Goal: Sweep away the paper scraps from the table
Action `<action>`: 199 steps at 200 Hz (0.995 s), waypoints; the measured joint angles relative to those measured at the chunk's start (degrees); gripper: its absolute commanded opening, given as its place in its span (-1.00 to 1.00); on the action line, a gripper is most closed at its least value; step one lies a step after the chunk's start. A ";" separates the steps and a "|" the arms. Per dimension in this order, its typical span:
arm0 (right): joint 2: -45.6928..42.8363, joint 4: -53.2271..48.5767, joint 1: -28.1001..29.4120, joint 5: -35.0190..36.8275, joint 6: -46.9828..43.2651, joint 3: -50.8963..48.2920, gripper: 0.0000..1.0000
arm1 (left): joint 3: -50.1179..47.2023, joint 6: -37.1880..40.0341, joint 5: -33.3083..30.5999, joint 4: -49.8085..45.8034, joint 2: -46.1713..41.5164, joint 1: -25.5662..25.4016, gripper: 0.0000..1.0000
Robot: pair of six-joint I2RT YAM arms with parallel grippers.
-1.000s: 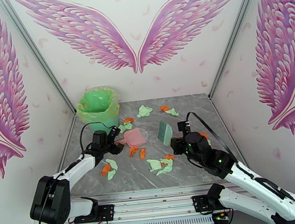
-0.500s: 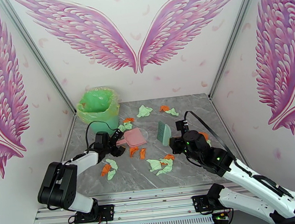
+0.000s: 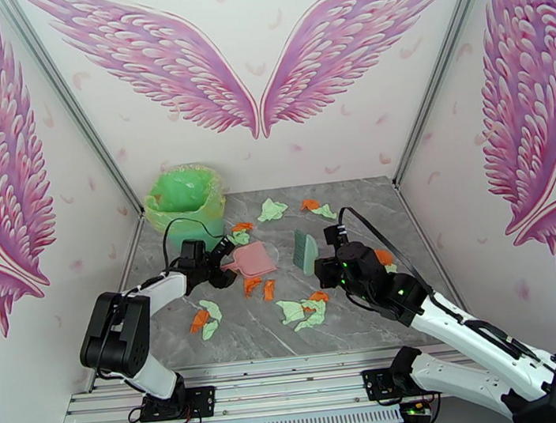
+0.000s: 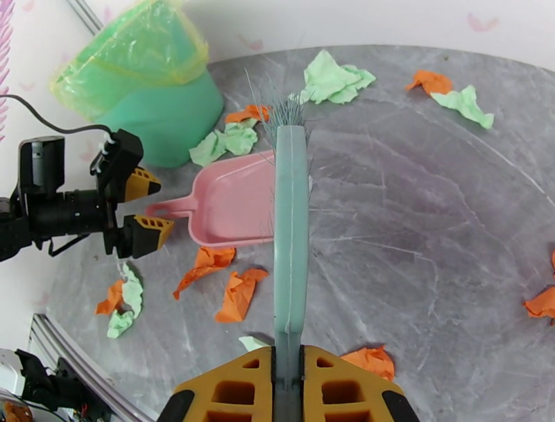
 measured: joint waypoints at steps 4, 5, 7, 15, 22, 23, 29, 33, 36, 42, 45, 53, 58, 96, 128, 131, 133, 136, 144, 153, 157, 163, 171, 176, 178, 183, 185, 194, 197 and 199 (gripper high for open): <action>0.00 0.02 0.00 0.00 0.00 0.00 -1.00 | 0.37 0.09 -0.02 -0.46 0.28 -0.15 0.51; 0.00 0.02 0.00 0.00 0.00 0.00 -1.00 | 0.44 0.11 -0.02 -0.55 0.35 -0.17 0.50; 0.00 0.02 -0.02 -0.02 0.00 0.00 -1.00 | 0.59 0.11 -0.04 -0.74 0.52 -0.31 0.49; 0.00 0.02 -0.02 -0.02 0.00 0.00 -1.00 | 1.36 0.28 -0.15 -1.57 1.22 -0.63 0.47; -0.02 0.00 -0.07 -0.02 0.00 0.00 -1.00 | 1.97 0.48 -0.35 -2.21 1.81 -0.94 0.44; -0.04 0.02 -0.07 -0.02 0.00 0.00 -1.00 | 2.08 0.50 -0.37 -2.29 1.88 -0.98 0.43; -0.13 0.02 -0.13 -0.09 0.00 0.00 -1.00 | 2.54 0.72 -0.63 -2.64 2.45 -1.27 0.42; -0.22 0.02 -0.17 -0.11 0.00 -0.02 -1.00 | 2.86 0.90 -0.85 -2.95 2.80 -1.49 0.42; -0.31 0.13 -0.26 -0.20 0.00 -0.09 -1.00 | 3.06 0.96 -1.01 -3.19 2.97 -1.62 0.42; -0.52 0.44 -0.28 -0.22 0.02 -0.31 -1.00 | 3.30 1.16 -1.27 -3.43 3.28 -1.84 0.41; -0.63 0.55 -0.33 -0.24 0.02 -0.39 -1.00 | 3.39 1.22 -1.36 -3.63 3.39 -1.92 0.41; -0.87 0.83 -0.37 -0.26 0.02 -0.68 -1.00 | 3.50 1.40 -1.53 -4.07 3.52 -2.05 0.39; -0.96 0.87 -0.37 -0.39 0.02 -0.79 -1.00 | 3.52 1.42 -1.60 -4.33 3.52 -2.19 0.39; -1.03 1.33 -0.39 -0.50 0.02 -1.09 -1.00 | 3.80 1.70 -2.23 -5.66 3.76 -2.32 0.25; -1.18 1.73 -0.39 -0.83 0.04 -1.55 -1.00 | 4.31 1.77 -2.60 -6.01 4.28 -2.32 0.11; -1.18 1.73 -0.39 -0.85 0.04 -1.60 -1.00 | 4.31 1.97 -2.60 -6.08 4.28 -2.32 0.09; -1.18 1.77 -0.39 -0.85 0.04 -1.66 -1.00 | 4.31 1.95 -2.62 -6.14 4.31 -2.32 0.08; -1.18 1.81 -0.37 -0.85 0.04 -1.73 -1.00 | 4.31 1.95 -2.64 -6.19 4.33 -2.32 0.07; -1.18 1.88 -0.37 -0.90 0.07 -1.86 -1.00 | 4.33 1.99 -2.64 -6.34 4.39 -2.32 0.03; -1.18 1.90 -0.39 -0.92 0.11 -1.97 -1.00 | 4.35 2.03 -2.64 -6.58 4.48 -2.32 -0.01; -1.20 1.92 -0.39 -0.96 0.20 -2.01 -1.00 | 4.35 2.03 -2.67 -6.64 4.50 -2.32 -0.04; -1.25 2.10 -0.39 -1.11 0.26 -2.16 -1.00 | 4.37 2.03 -2.69 -6.80 4.55 -2.34 -0.06; -1.29 2.12 -0.39 -1.22 0.28 -2.34 -1.00 | 4.37 2.08 -2.75 -6.84 4.55 -2.40 -0.09; -1.31 2.19 -0.39 -1.31 0.42 -2.49 -1.00 | 4.39 2.08 -2.82 -6.86 4.57 -2.43 -0.15; -1.36 2.21 -0.39 -1.31 0.46 -2.54 -1.00 | 4.39 2.16 -2.82 -6.84 4.55 -2.45 -0.17; -1.36 2.16 -0.39 -1.33 0.50 -2.64 -1.00 | 4.39 2.14 -2.84 -6.88 4.55 -2.51 -0.20; -1.38 2.16 -0.39 -1.36 0.52 -2.69 -1.00 | 4.39 2.25 -2.82 -6.86 4.57 -2.54 -0.21; -1.38 2.19 -0.39 -1.49 0.72 -2.84 -1.00 | 4.42 2.08 -2.84 -6.97 4.59 -2.60 -0.26; -1.40 2.21 -0.39 -1.51 0.79 -2.89 -1.00 | 4.42 2.27 -2.84 -6.97 4.57 -2.64 -0.27; -1.40 2.21 -0.39 -1.51 0.90 -2.93 -1.00 | 4.42 2.32 -2.84 -7.02 4.59 -2.67 -0.28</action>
